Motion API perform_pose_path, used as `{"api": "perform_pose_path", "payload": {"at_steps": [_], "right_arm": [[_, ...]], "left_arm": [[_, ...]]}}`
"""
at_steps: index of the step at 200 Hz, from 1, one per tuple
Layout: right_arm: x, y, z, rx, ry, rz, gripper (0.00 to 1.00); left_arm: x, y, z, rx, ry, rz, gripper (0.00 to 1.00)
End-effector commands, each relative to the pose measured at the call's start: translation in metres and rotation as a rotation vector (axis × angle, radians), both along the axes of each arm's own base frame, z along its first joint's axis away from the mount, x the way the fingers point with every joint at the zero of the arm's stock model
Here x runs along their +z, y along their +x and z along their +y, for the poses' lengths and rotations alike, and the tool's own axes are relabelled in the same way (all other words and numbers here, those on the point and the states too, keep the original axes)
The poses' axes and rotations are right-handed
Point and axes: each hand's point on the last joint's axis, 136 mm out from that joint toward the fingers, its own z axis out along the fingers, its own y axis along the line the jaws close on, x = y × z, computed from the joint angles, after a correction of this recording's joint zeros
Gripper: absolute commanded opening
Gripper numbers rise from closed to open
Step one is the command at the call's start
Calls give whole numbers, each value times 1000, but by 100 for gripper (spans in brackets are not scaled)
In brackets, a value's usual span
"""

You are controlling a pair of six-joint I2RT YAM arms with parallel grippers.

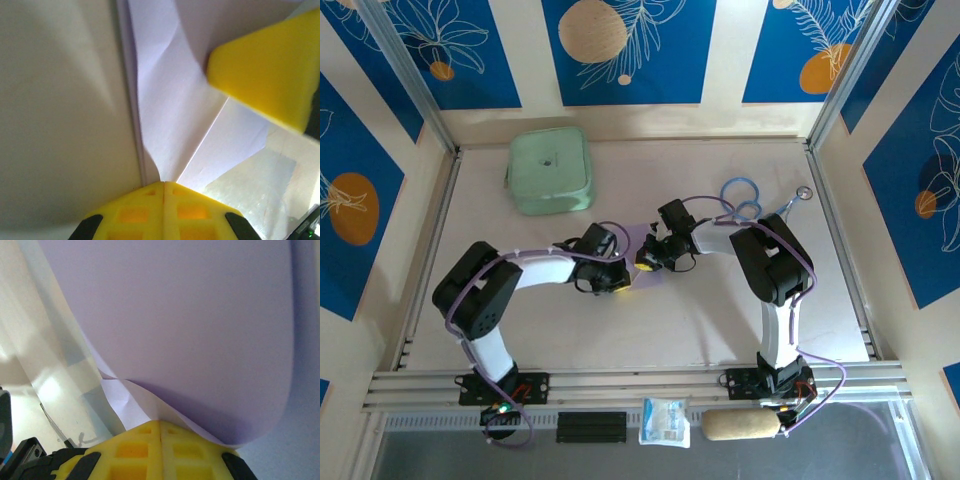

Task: Fold a paper plane with a square sheet of paper (pick it up from the middle)
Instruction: Fold the triangle a second time at the center of the table.

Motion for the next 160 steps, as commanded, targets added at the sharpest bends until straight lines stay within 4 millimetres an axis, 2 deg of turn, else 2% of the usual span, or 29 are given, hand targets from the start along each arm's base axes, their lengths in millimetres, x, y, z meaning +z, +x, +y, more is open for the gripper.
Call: {"api": "perform_pose_path", "payload": {"at_steps": [1, 17, 43, 60, 98, 127, 160], "right_arm": [[-65, -36, -44, -42, -240, 180, 0], [-65, -36, -44, -43, -240, 181, 0], [-65, -35, -42, -47, -232, 180, 0], [-63, -33, -41, -51, -228, 178, 0], [-61, -33, -38, -53, -214, 181, 0], [-58, -32, -36, -51, -206, 177, 0], [-52, -29, -33, -40, -182, 160, 0]], "left_arm": [[-25, -59, 38, -70, 175, 170, 0], [-7, -49, 36, -65, 165, 108, 0], [39, 0, 14, -10, 85, -109, 0], [51, 19, 2, 35, 28, -171, 0], [30, 27, -19, 38, -13, -100, 0], [14, 25, -18, 40, 18, -60, 0], [-5, 17, -5, 47, 88, -16, 0]]}}
